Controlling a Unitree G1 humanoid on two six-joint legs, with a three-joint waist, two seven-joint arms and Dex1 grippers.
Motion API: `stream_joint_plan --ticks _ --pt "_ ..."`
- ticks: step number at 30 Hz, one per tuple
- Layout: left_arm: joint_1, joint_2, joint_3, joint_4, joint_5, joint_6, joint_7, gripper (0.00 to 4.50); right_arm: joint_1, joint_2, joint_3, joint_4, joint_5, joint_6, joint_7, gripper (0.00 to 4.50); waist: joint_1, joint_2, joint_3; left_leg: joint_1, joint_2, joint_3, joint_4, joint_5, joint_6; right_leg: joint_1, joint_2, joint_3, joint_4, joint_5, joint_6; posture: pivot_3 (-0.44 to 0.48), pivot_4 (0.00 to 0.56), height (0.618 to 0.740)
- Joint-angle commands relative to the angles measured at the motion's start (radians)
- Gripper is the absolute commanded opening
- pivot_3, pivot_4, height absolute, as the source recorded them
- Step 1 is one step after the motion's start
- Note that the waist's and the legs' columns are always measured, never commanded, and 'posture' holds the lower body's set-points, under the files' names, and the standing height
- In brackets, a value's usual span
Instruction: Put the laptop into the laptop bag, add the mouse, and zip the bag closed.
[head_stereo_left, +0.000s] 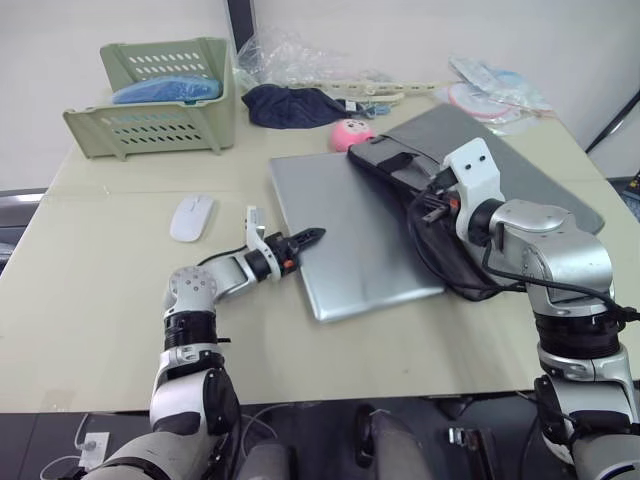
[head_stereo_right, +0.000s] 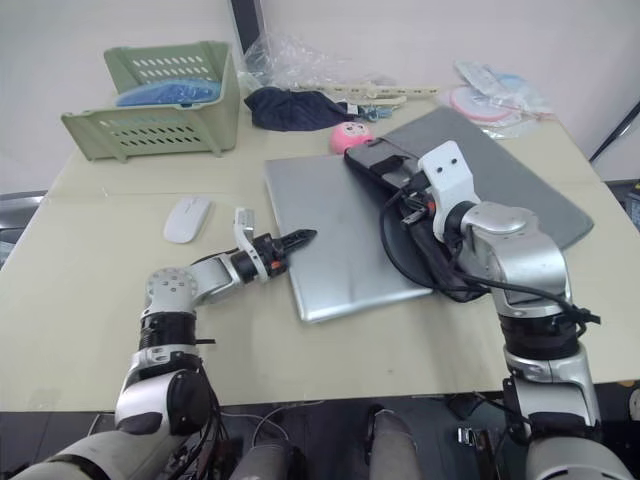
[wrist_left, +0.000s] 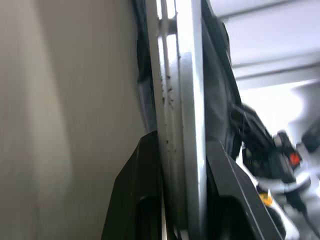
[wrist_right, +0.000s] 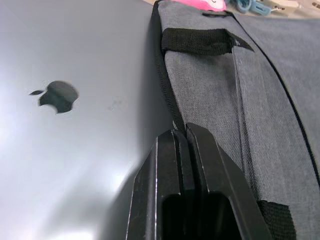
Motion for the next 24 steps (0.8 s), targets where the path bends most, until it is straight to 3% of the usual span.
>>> stream_joint_plan --ticks 1,9,17,24 --pt "-0.034 -0.030 0.070 0.010 -0.066 -0.014 0.051 0.54 0.002 0.008 -0.024 -0.060 0.020 0.001 -0.010 0.02 0.000 0.000 0.000 0.000 0.000 0.000 0.000 0.000 0.000 0.000 0.000 0.000 0.000 0.000 0.000 0.000 0.150 0.740" --pt "-0.013 -0.030 0.051 -0.024 -0.079 0.044 0.050 0.54 -0.002 0.017 -0.026 -0.047 0.018 -0.001 -0.018 0.02 -0.004 0.000 0.000 0.000 0.000 0.000 -0.001 0.000 0.000 0.000 0.000 0.000 0.000 0.000 0.000 0.000 0.150 0.740" --pt "0.002 -0.052 0.100 -0.122 -0.207 0.191 0.074 0.54 0.008 0.024 -0.033 -0.009 0.013 -0.023 -0.019 0.02 -0.004 0.000 0.000 0.000 0.000 0.000 -0.001 0.000 0.000 0.000 0.000 -0.001 0.000 0.000 0.000 0.000 0.150 0.740" --pt "0.003 -0.077 0.140 -0.119 -0.217 0.164 0.159 0.54 0.001 0.037 -0.031 0.001 0.012 -0.027 -0.024 0.02 -0.005 0.000 0.000 0.000 0.000 0.000 -0.001 0.000 0.000 0.000 0.000 0.000 0.000 0.000 0.000 0.000 0.150 0.740"
